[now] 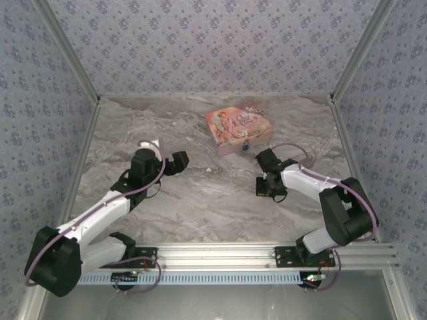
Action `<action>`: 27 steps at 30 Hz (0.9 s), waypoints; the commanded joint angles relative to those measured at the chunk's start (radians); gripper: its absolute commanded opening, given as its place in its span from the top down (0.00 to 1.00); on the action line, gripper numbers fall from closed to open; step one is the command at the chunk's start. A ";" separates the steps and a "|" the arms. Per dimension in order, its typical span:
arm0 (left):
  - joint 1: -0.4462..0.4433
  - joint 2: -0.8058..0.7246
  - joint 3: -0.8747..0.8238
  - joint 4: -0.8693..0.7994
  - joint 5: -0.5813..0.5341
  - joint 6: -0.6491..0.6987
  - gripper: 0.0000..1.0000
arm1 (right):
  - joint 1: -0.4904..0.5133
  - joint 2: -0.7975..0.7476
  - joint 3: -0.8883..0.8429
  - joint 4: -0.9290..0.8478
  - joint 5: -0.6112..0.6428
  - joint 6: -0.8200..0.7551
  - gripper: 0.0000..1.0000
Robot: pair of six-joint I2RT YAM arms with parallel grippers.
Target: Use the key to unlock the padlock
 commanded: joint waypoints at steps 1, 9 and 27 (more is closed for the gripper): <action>-0.006 -0.033 0.039 0.010 0.016 -0.012 0.01 | -0.025 -0.079 -0.041 0.075 -0.127 -0.034 1.00; -0.054 -0.025 0.074 0.089 0.129 -0.061 0.06 | -0.041 -0.267 -0.103 0.341 -0.344 0.047 1.00; -0.313 0.317 0.337 0.325 0.260 -0.055 0.34 | 0.057 -0.424 -0.081 0.715 -0.425 0.352 1.00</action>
